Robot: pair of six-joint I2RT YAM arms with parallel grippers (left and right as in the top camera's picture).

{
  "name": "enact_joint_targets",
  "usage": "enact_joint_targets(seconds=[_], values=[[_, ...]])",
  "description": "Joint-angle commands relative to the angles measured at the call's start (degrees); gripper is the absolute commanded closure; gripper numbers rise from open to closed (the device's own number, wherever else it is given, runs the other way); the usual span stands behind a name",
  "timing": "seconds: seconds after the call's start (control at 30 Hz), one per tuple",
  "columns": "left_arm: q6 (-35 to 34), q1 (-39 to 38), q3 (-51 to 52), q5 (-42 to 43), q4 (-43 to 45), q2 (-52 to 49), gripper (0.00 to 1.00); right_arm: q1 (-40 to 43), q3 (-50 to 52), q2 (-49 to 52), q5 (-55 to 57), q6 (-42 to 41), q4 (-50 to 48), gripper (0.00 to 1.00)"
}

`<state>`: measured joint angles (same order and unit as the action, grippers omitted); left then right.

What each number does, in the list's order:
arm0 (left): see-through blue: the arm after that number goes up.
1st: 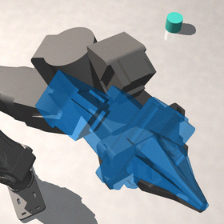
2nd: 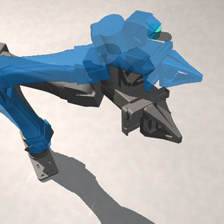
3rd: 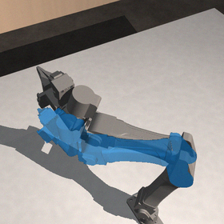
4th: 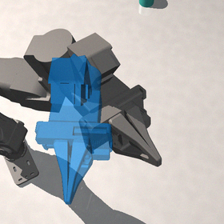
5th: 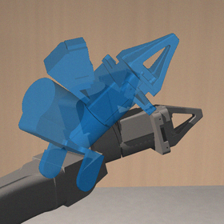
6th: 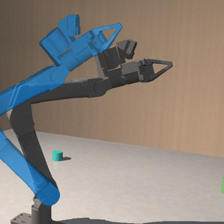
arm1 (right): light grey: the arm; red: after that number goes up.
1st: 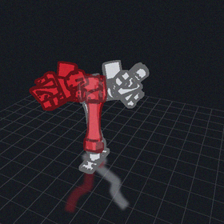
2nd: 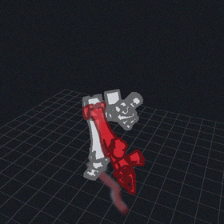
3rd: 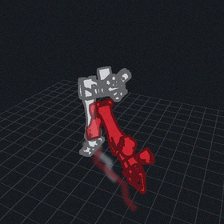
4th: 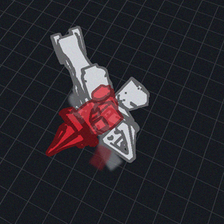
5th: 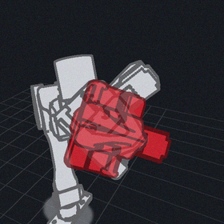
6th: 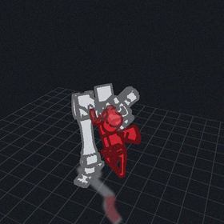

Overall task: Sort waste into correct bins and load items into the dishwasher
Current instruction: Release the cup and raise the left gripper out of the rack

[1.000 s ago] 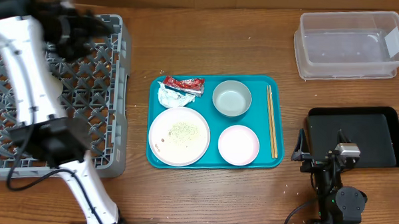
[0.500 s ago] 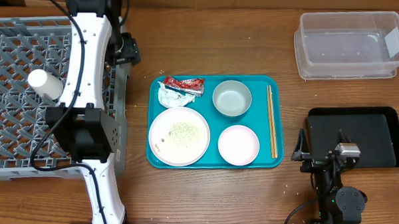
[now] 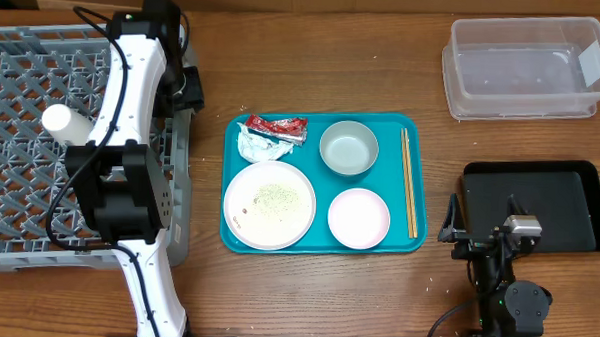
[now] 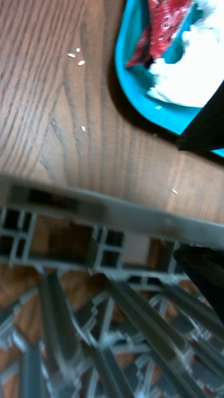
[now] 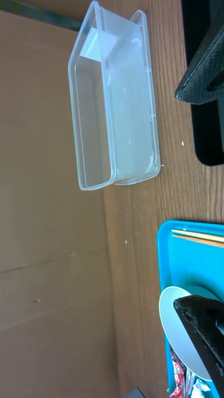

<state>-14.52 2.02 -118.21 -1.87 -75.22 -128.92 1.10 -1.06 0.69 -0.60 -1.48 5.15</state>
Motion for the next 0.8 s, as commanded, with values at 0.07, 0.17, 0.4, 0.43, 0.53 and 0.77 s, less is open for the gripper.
enact_joint_targets(seconds=[0.07, 0.17, 0.4, 0.43, 0.53, 0.77], values=[[1.75, 0.74, 5.01, 1.31, 4.35, -0.76, 0.49, 0.24, 0.59, -0.52, 0.48, 0.02, -0.28, 0.00], [2.36, 1.40, 6.60, 1.29, 6.82, -0.76, 0.59, 0.24, 0.59, -0.52, 0.48, 0.02, -0.28, 0.00], [4.28, 2.14, 9.20, 0.61, 14.51, -0.76, 0.87, 0.24, 0.59, -0.52, 0.48, 0.02, -0.28, 0.00], [4.28, 2.14, 9.49, -0.13, 15.30, -0.76, 0.90, 0.24, 0.59, -0.52, 0.48, 0.02, -0.28, 0.00], [4.50, 2.14, 10.14, -1.95, 17.20, -0.76, 0.95, 0.24, 0.59, -0.52, 0.48, 0.02, -0.28, 0.00], [12.55, 1.75, 10.14, -1.51, 18.97, -0.76, 0.96, 0.24, 0.59, -0.52, 0.48, 0.02, -0.28, 0.00]])
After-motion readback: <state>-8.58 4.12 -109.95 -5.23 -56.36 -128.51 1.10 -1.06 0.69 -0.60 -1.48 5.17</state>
